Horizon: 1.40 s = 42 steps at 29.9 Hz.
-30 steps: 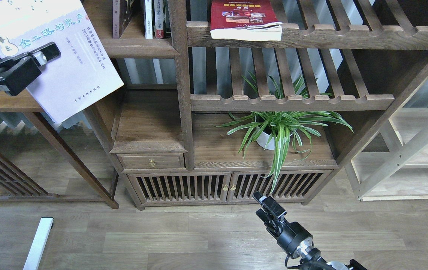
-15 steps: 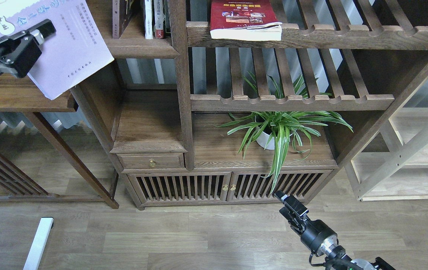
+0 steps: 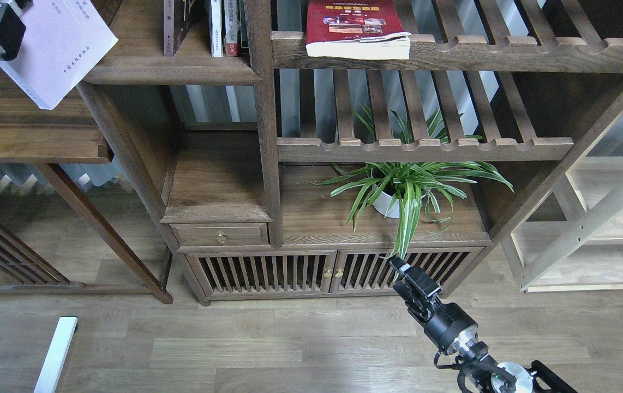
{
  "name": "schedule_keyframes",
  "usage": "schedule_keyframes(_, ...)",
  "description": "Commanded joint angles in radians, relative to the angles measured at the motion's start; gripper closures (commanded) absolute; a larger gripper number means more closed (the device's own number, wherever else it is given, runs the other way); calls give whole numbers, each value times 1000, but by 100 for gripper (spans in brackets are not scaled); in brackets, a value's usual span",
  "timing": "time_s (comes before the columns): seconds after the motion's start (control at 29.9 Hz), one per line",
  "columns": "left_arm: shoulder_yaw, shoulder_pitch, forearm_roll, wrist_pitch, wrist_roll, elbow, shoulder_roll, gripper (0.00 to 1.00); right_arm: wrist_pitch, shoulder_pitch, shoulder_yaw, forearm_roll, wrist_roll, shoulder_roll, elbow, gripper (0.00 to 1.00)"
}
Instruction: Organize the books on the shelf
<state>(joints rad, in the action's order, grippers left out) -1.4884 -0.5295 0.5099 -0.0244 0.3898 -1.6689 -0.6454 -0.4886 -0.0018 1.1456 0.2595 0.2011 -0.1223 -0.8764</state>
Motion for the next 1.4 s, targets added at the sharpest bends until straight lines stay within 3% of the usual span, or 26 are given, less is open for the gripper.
schedule_keyframes(0.0, 65, -75, 16, -83, 1, 18, 38, 100, 0, 6, 2, 27, 0, 0, -47, 3)
schedule_keyframes(0.1, 77, -102, 36, -127, 0, 60, 43, 100, 0, 2, 0, 33, 0, 0, -93, 3)
schedule_keyframes(0.47, 180, -236, 38, -132, -3, 172, 62, 100, 0, 2, 0, 33, 1, -3, -134, 4)
schedule_keyframes(0.7, 281, -322, 44, -147, -35, 230, 110, 100, 0, -6, -1, 33, 4, -11, -167, 4)
schedule_keyframes(0.87, 318, -363, 84, -255, -40, 244, 167, 100, 0, -17, -1, 33, 4, -28, -191, 4)
schedule_keyframes(1.07, 333, -385, 117, -362, -83, 270, 237, 100, 0, -23, 2, 33, 3, -42, -205, 4)
schedule_keyframes(1.37, 415, -524, 134, -364, -124, 429, 291, 99, 0, -21, 3, 35, 1, -40, -223, 5)
